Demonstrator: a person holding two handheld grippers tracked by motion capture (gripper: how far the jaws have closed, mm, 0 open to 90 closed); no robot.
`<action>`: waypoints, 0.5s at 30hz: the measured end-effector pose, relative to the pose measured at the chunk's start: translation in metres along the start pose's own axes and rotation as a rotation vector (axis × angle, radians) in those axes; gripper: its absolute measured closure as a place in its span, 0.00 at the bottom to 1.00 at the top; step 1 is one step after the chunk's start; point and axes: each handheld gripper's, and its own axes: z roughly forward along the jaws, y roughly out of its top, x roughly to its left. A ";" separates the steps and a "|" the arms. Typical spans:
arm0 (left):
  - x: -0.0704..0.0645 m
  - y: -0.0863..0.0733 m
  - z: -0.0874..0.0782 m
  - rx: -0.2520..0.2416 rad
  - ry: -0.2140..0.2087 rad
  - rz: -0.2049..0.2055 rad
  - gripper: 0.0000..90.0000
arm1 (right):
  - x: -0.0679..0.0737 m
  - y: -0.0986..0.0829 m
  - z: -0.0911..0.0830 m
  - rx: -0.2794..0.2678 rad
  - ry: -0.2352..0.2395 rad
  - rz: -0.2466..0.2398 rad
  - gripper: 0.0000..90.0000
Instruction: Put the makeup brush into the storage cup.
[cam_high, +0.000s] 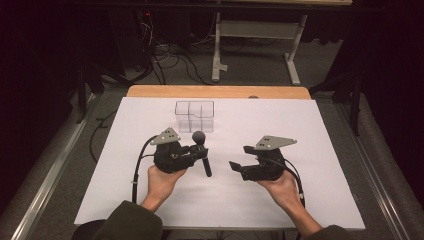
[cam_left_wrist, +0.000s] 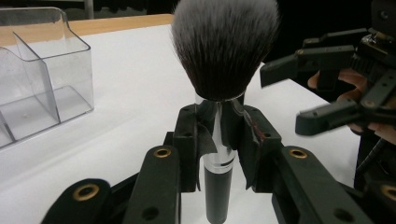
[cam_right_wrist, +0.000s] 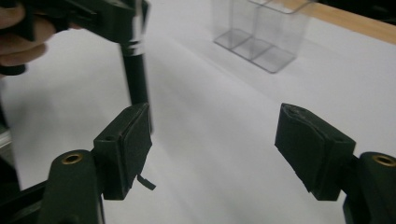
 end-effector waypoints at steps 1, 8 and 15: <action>0.000 0.000 -0.001 -0.002 -0.002 -0.001 0.78 | -0.002 -0.001 -0.003 -0.005 -0.026 -0.005 0.29; -0.002 0.000 -0.001 0.002 -0.007 0.000 0.78 | -0.021 -0.007 -0.027 -0.059 -0.066 0.033 0.28; 0.001 0.002 -0.004 -0.008 -0.005 -0.008 0.78 | -0.031 -0.020 -0.047 -0.072 -0.076 0.041 0.28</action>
